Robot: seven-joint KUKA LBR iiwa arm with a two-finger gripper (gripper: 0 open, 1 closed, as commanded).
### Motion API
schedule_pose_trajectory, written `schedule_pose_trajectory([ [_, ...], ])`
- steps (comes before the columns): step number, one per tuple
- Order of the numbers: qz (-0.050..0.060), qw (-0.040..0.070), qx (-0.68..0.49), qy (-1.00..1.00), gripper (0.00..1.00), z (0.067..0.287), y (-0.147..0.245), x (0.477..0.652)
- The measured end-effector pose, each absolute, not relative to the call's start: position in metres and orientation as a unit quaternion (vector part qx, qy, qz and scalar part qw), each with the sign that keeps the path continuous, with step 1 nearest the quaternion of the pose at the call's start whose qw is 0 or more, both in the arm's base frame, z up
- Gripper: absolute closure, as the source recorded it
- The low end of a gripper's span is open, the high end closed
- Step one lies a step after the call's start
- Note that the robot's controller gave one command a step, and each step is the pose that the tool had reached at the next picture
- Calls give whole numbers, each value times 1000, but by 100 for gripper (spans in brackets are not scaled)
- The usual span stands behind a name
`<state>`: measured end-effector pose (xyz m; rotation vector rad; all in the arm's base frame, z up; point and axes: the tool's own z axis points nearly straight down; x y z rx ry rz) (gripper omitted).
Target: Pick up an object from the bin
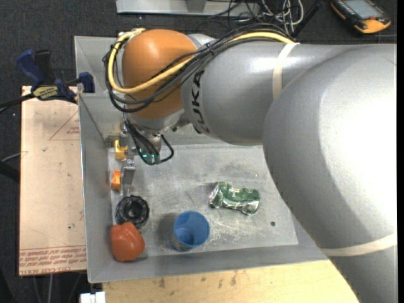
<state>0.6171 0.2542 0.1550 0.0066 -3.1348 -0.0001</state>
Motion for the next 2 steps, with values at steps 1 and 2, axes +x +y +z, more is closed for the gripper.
schedule_pose_trajectory([
  [1,-1,0,0,-1000,0,160,253,619],
  [2,-1,-4,151,-989,0,113,254,610],
])
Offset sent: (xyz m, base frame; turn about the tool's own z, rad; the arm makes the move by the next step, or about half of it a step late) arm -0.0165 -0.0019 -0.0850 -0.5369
